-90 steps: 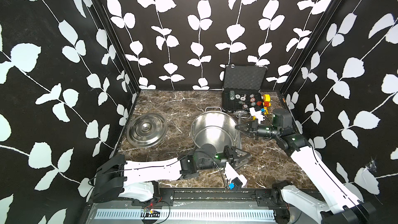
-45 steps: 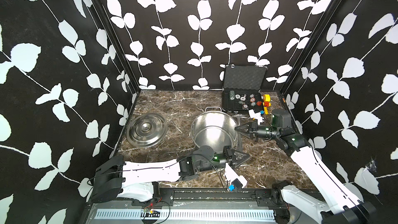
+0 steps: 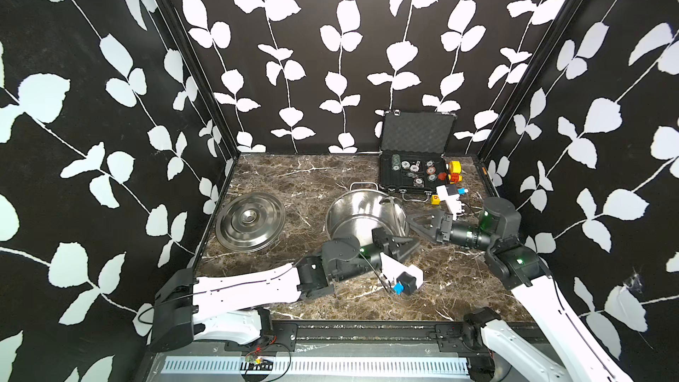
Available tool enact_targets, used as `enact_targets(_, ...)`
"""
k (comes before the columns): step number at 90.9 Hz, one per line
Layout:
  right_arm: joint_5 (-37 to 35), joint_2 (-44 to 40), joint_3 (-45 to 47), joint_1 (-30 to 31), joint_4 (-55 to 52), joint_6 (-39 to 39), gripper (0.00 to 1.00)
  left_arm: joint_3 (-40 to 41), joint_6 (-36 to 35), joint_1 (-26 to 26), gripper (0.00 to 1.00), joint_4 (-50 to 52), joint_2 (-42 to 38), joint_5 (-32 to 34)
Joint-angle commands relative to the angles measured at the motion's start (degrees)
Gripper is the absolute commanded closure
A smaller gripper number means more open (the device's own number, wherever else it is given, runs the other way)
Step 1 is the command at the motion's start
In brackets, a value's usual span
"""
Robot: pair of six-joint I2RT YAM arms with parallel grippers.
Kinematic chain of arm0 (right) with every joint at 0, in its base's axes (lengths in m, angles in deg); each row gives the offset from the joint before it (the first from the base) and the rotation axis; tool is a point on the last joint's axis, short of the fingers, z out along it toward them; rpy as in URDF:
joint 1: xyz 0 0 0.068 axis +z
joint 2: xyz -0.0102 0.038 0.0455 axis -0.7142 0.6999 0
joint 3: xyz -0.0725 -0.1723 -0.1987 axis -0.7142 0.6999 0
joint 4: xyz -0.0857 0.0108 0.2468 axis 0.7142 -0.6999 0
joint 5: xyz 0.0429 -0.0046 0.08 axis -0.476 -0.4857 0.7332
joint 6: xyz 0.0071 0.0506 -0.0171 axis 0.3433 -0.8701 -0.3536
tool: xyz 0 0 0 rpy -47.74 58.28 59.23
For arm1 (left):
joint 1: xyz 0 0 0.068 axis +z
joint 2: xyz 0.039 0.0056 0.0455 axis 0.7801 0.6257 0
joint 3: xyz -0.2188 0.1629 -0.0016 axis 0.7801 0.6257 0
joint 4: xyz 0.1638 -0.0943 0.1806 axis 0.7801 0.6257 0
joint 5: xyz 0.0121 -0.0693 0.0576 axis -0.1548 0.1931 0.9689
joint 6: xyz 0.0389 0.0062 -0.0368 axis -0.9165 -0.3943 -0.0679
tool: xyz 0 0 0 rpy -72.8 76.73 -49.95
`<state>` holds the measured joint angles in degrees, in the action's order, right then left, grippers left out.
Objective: Stir the soup with a spoon
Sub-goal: Stir the soup in the pan with a stick.
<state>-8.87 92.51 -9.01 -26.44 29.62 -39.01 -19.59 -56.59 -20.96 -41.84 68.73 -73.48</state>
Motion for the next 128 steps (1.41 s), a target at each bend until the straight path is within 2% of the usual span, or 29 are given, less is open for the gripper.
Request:
enact_targets(1, -9.00, -3.85, -0.68, 0.37, -4.00, 9.63, 0.01, -4.24, 14.48, 3.42, 1.00, 6.19, -5.75, 0.46)
enact_targets(12, -22.70, -8.15, -0.10, 0.29, -8.31, 15.82, 0.00, -6.64, 26.70, 6.58, 1.00, 14.92, -8.82, -1.22)
enact_targets(28, -36.88, -10.39, 5.43, 0.28, -4.66, 18.53, 0.01, -8.03, 36.32, 9.93, 1.00, 24.95, -8.96, -2.58)
enact_targets(42, -43.95, -8.14, 7.11, 0.28, -2.33, 22.59, 0.01, -5.35, 43.06, 14.21, 1.00, 22.96, -7.68, -4.91)
enact_targets(58, -45.13, -4.89, 7.79, 0.28, 0.42, 26.32, 0.01, -3.63, 48.41, 17.51, 1.00, 18.80, -4.43, -11.01)
enact_targets(67, -45.12, -3.64, 7.91, 0.28, 0.24, 27.53, 0.01, -4.31, 49.29, 18.48, 1.00, 22.20, -2.26, -12.66)
enact_targets(79, -45.87, -4.17, 9.02, 0.29, 0.52, 28.24, 0.01, -5.70, 51.45, 21.82, 1.00, 31.50, -1.09, -10.93)
enact_targets(86, -46.18, -4.63, 10.34, 0.32, 1.58, 28.30, 0.01, -4.53, 52.29, 24.41, 1.00, 33.01, -2.00, -9.88)
enact_targets(99, -45.78, -3.58, 11.46, 0.30, 2.99, 28.29, 0.00, -3.13, 53.46, 28.54, 1.00, 31.76, -2.98, -7.15)
enact_targets(116, -45.52, -0.90, 11.05, 0.33, 2.78, 29.19, 0.01, -3.99, 56.96, 33.00, 1.00, 25.76, -0.16, -3.77)
enact_targets(128, -45.21, 0.31, 10.26, 0.30, 2.20, 30.07, 0.00, -6.56, 54.87, 33.89, 1.00, 21.83, 3.73, -1.60)
